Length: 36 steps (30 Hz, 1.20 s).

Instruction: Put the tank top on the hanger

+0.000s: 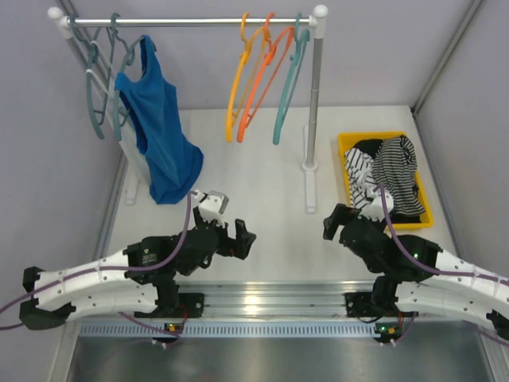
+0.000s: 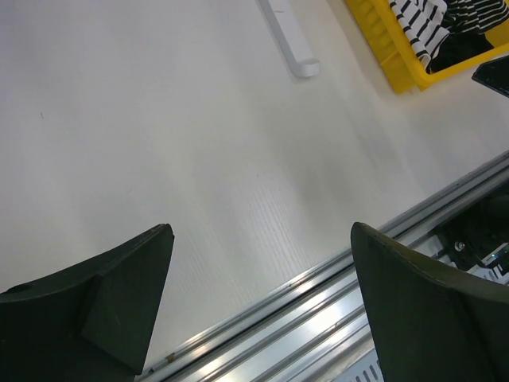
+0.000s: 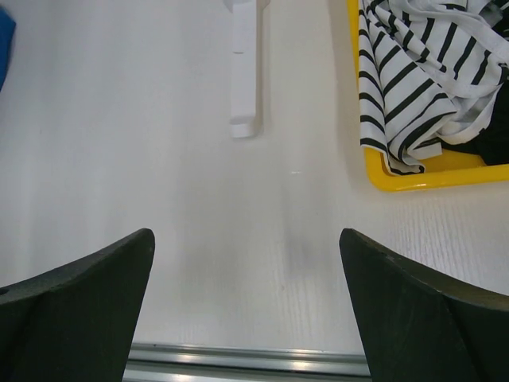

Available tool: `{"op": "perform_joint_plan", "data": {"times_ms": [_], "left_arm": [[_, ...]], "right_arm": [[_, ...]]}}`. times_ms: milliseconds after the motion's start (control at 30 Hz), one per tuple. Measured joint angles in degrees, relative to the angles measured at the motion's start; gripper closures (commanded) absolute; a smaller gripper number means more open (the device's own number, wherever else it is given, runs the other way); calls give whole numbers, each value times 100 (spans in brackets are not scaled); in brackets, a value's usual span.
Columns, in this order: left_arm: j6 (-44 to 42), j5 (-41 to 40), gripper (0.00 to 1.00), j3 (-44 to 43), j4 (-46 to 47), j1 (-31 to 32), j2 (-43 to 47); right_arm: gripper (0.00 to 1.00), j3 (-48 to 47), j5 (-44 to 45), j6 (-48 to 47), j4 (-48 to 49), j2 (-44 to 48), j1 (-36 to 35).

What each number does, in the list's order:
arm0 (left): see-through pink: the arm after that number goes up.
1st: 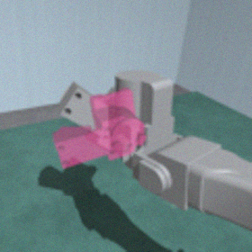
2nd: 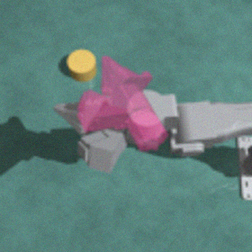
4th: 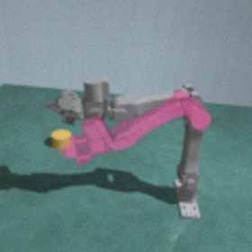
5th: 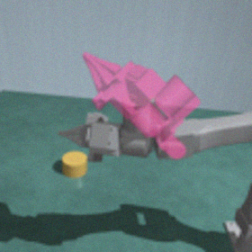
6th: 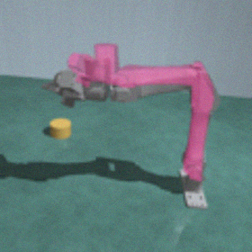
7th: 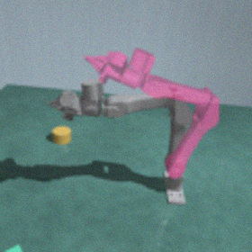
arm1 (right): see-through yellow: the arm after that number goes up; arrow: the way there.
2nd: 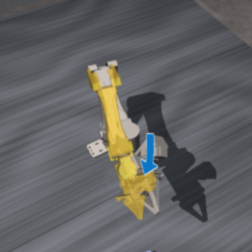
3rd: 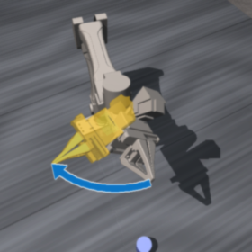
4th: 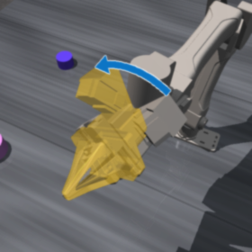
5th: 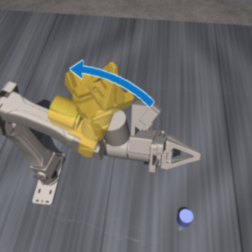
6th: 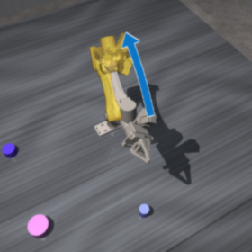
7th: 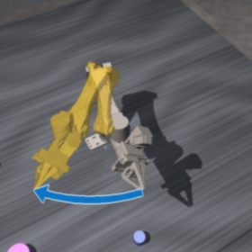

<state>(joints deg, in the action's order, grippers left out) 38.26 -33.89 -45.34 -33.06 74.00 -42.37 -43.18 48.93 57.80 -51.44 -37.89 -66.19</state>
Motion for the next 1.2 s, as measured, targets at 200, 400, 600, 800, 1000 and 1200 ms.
{"op": "perform_joint_plan", "data": {"times_ms": [200, 400, 600, 800, 1000, 1200], "left_arm": [[2, -7, 2, 0, -129, 0, -76], [-44, 0, 2, -4, -179, 0, -76], [-94, 74, 2, -4, -168, 0, -79], [-236, 210, 2, -4, -79, 0, -109], [-328, 330, 2, -4, -52, 0, -201], [-348, 459, 2, -4, -48, 0, -199]], "right_arm": [[0, -256, -24, -199, -50, -199, 2], [0, -960, -581, -861, 72, -820, 933], [2, -1099, -1814, -1832, 306, -1198, 3338], [8, -1628, -2907, -2538, 557, -1757, 5329], [19, -2002, -3414, -2868, 1008, -2719, 6129], [22, -1950, -3899, -3126, 1510, -3517, 7049]]}}
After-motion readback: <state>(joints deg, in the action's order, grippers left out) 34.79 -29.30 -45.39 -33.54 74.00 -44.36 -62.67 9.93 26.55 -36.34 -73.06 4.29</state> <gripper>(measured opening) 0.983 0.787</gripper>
